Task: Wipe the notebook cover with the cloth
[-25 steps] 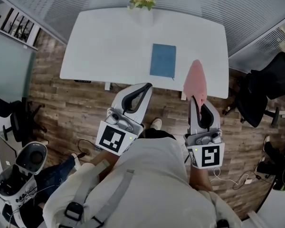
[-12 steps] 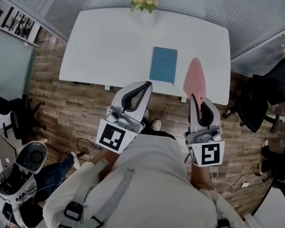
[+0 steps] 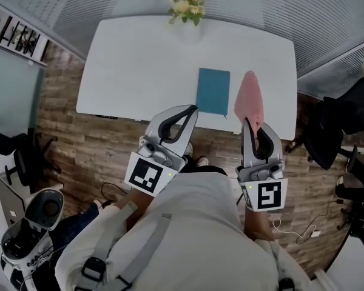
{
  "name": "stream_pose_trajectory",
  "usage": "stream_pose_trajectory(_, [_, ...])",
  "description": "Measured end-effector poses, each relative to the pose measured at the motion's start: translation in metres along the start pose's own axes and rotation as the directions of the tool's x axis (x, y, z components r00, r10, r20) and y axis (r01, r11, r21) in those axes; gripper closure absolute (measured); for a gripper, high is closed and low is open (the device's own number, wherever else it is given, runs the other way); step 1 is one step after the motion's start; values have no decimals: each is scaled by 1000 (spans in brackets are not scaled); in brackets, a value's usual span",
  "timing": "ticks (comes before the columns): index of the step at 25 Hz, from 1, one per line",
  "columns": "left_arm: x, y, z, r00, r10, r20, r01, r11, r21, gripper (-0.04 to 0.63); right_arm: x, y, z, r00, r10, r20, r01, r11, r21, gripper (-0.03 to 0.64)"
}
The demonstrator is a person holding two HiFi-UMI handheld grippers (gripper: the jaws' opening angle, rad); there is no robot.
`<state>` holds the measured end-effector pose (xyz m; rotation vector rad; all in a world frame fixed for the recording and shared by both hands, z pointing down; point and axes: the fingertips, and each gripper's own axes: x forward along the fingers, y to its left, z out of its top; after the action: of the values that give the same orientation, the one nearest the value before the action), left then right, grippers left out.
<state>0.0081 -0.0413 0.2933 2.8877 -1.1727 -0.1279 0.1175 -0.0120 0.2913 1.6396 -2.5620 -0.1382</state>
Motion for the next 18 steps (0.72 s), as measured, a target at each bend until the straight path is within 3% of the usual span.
stream_pose_trajectory(12, [11,13,-18,1000,8,-24,-8,1000,5,594,15,1,-11,999,16,-29,-18,997,-72,591])
stream_pose_trajectory(15, [16,20,-37,998,11,-61,-10,1000,9,594,28,0,-23,999,17,-46,-24,988,-154,591])
stream_pose_trajectory(18, [22,24,-61,994,6,-107,-4,1000,24,594,33,-2,-59,983,9,-186,-64,954,-293,591])
